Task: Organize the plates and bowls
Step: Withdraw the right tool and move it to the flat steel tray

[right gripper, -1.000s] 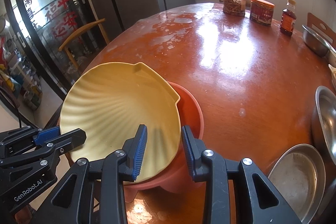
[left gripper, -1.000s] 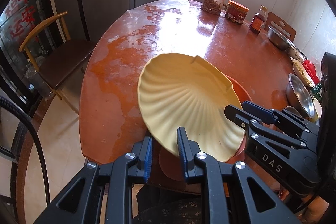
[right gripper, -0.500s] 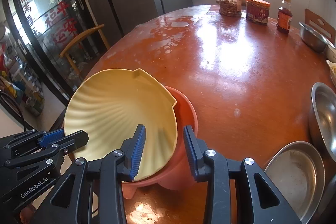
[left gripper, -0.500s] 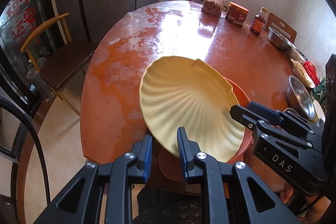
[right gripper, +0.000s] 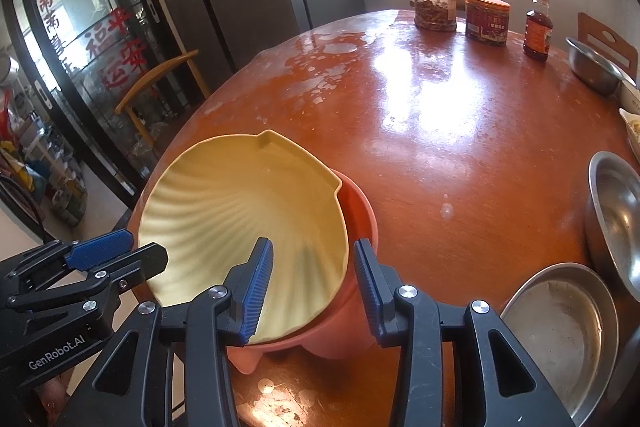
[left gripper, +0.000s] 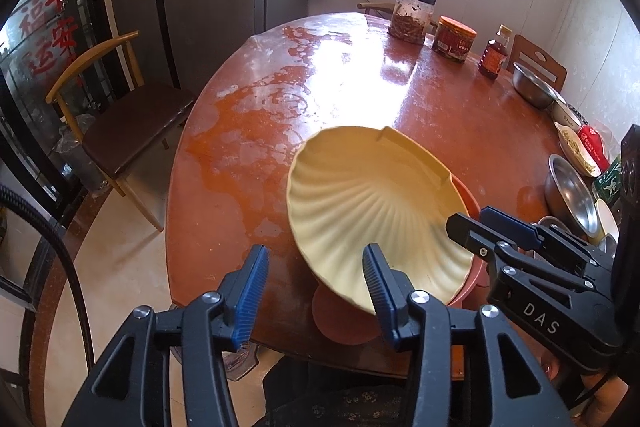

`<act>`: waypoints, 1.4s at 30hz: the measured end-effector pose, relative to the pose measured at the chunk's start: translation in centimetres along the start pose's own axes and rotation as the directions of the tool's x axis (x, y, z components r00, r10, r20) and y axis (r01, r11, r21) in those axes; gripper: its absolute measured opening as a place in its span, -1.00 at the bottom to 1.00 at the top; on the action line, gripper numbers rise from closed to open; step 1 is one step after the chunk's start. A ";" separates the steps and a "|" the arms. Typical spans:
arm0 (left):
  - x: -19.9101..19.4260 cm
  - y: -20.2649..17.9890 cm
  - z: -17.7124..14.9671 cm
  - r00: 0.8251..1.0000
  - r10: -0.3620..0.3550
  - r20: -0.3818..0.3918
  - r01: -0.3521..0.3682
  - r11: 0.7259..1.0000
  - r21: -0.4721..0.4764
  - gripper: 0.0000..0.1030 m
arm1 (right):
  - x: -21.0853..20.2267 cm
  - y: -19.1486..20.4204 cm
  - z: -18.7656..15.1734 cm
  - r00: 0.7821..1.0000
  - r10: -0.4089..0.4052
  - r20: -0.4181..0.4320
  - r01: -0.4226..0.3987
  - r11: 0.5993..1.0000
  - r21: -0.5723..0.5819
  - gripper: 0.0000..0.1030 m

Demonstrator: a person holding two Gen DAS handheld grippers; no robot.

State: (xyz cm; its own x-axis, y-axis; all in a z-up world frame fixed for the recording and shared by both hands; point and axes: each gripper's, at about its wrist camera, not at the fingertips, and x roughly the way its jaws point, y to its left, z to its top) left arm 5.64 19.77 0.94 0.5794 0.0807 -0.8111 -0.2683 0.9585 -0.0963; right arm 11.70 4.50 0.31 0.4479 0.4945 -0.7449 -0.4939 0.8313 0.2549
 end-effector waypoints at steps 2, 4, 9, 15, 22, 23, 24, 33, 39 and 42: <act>-0.4 0.1 0.1 1.000 -0.002 0.013 0.002 1.000 -0.005 -0.03 | -0.3 -0.3 0.0 1.000 -0.014 0.011 0.013 1.000 0.010 -0.04; -0.8 0.1 0.1 1.000 -0.006 0.026 0.006 1.000 -0.011 -0.02 | -0.7 -0.7 0.0 1.000 -0.016 0.019 0.015 1.000 0.025 -0.04; -1.5 -0.3 0.2 0.999 -0.015 0.047 0.016 1.000 -0.017 0.00 | -1.6 -1.6 -0.2 0.999 -0.023 0.039 0.021 0.998 0.051 -0.02; -2.2 -1.2 0.1 0.997 -0.026 0.066 0.026 1.000 -0.012 0.10 | -3.4 -2.3 -0.5 0.996 -0.033 0.077 0.027 0.997 0.072 0.04; -2.9 -3.6 -0.1 0.995 -0.054 0.078 0.052 0.998 0.036 0.10 | -6.1 -3.4 -1.3 0.990 -0.057 0.130 0.044 0.994 0.101 0.08; -3.0 -3.9 -0.1 0.995 -0.057 0.079 0.054 0.998 0.040 0.10 | -6.6 -3.7 -1.4 0.989 -0.059 0.136 0.045 0.993 0.110 0.08; -3.1 -4.3 -0.1 0.995 -0.063 0.081 0.059 0.997 0.047 0.10 | -6.9 -4.0 -1.6 0.988 -0.062 0.141 0.046 0.992 0.116 0.08; -3.6 -8.4 -0.5 0.990 -0.114 0.082 0.102 0.986 0.133 0.11 | -10.5 -6.2 -3.7 0.978 -0.098 0.184 0.064 0.982 0.180 0.12; -3.8 -10.8 -1.2 0.986 -0.147 0.076 0.130 0.974 0.184 0.11 | -12.6 -7.5 -5.3 0.971 -0.122 0.205 0.076 0.973 0.219 0.16; -3.7 -11.9 -1.5 0.984 -0.160 0.077 0.141 0.969 0.204 0.11 | -13.6 -8.1 -6.3 0.967 -0.135 0.217 0.084 0.970 0.230 0.16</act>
State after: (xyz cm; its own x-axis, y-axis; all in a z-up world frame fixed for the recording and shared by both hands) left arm 5.52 7.69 4.25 0.6721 -0.0525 -0.7386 -0.0210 0.9957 -0.0899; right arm 4.88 -10.53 4.53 0.6613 0.4208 -0.6210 -0.2702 0.9059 0.3261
